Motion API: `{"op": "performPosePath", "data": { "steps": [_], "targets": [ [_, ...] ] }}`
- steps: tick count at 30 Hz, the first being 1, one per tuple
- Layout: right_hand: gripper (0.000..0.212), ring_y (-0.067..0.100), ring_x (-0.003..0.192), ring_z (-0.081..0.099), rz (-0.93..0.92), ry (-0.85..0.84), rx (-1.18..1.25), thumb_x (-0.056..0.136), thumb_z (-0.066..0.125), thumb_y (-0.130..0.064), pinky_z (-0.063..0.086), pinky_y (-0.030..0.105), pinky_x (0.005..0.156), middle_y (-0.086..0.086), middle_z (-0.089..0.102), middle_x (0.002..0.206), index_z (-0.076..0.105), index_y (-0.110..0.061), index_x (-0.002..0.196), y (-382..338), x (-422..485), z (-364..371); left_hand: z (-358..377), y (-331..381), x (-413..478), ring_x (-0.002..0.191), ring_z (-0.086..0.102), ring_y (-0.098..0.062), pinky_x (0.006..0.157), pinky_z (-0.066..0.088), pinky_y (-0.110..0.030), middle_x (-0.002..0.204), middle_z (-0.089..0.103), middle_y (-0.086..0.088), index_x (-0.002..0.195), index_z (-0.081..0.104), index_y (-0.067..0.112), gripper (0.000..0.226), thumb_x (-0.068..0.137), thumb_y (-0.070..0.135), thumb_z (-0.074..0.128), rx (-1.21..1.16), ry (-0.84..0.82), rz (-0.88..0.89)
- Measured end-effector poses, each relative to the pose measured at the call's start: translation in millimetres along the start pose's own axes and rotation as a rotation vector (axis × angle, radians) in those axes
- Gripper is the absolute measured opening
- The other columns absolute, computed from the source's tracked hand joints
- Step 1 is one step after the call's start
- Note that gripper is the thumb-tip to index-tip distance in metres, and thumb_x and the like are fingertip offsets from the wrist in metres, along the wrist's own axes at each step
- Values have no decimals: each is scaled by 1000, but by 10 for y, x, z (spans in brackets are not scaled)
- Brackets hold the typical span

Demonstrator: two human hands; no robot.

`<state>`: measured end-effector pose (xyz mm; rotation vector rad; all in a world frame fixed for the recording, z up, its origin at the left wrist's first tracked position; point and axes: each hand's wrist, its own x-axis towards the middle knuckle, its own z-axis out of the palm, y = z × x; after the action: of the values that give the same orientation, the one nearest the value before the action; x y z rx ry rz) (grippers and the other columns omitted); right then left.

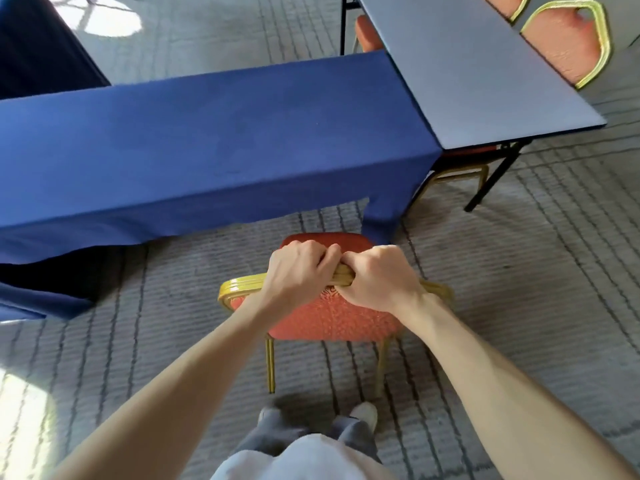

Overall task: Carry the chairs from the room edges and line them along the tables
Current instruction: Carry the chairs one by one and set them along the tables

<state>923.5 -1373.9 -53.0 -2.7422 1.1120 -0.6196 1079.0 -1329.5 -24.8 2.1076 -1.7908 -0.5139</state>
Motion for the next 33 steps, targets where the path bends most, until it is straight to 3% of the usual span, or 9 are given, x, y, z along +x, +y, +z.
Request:
{"op": "performPosePath", "data": {
  "steps": [4, 7, 11, 16, 19, 22, 28, 31, 33],
  "targets": [
    [26, 26, 40, 55, -45, -7, 48, 78, 68, -34, 36, 27, 43, -1, 56, 47, 56, -20, 59, 170, 264, -34, -63, -38, 152, 56, 48, -15, 56, 34, -35, 56, 54, -1, 65, 52, 11, 50, 101, 44, 36, 18, 12, 19],
    [24, 30, 45, 58, -9, -14, 57, 77, 64, -37, 44, 31, 44, 1, 59, 49, 59, -19, 62, 240, 430, -15, -72, -20, 310, 51, 43, -17, 52, 25, -36, 52, 49, -2, 61, 50, 10, 55, 102, 43, 35, 63, 96, 8],
    [25, 30, 46, 58, 3, -2, 44, 76, 61, -40, 39, 28, 47, 1, 59, 49, 60, -18, 64, 380, 653, -20, -51, -3, 584, 46, 40, -21, 51, 25, -33, 45, 43, -2, 52, 43, 10, 58, 100, 41, 36, 90, 198, 16],
    [25, 28, 48, 59, 18, -41, 38, 79, 66, -41, 45, 31, 47, -1, 60, 51, 60, -20, 65, 393, 831, -28, -46, -111, 733, 37, 31, -17, 47, 19, -28, 39, 32, 4, 46, 40, 14, 57, 97, 39, 35, 103, 296, 82],
    [23, 29, 49, 60, 19, -29, 26, 77, 67, -39, 41, 29, 48, 0, 60, 50, 61, -20, 64, 364, 852, -26, -51, -167, 747, 35, 31, -18, 46, 15, -27, 38, 27, 5, 45, 37, 16, 57, 97, 38, 36, 103, 321, 125],
    [25, 32, 53, 61, 38, -78, 29, 78, 61, -42, 47, 34, 49, 1, 63, 54, 63, -20, 66, 327, 854, -25, -46, -201, 728, 36, 32, -18, 45, 14, -27, 39, 25, 6, 46, 38, 16, 57, 98, 39, 37, 85, 306, 151],
    [24, 29, 47, 57, 37, -88, -11, 78, 64, -38, 33, 25, 50, -1, 61, 50, 61, -20, 61, 245, 880, -53, -76, -255, 739, 37, 31, -17, 45, 17, -28, 41, 37, 4, 48, 41, 15, 55, 98, 38, 36, 68, 277, 199],
    [31, 27, 46, 57, 13, -51, -49, 83, 57, -41, 29, 23, 51, -1, 60, 50, 62, -20, 61, 231, 860, -55, -93, -263, 722, 34, 27, -15, 44, 18, -26, 41, 34, 6, 47, 37, 17, 53, 97, 36, 37, 47, 280, 226],
    [34, 26, 46, 58, -14, -51, -73, 85, 53, -42, 28, 22, 51, -1, 61, 50, 63, -20, 61, 228, 835, -50, -71, -258, 672, 35, 34, -19, 41, 26, -27, 42, 38, 6, 47, 40, 17, 52, 96, 35, 38, 31, 290, 225]
  ]
}}
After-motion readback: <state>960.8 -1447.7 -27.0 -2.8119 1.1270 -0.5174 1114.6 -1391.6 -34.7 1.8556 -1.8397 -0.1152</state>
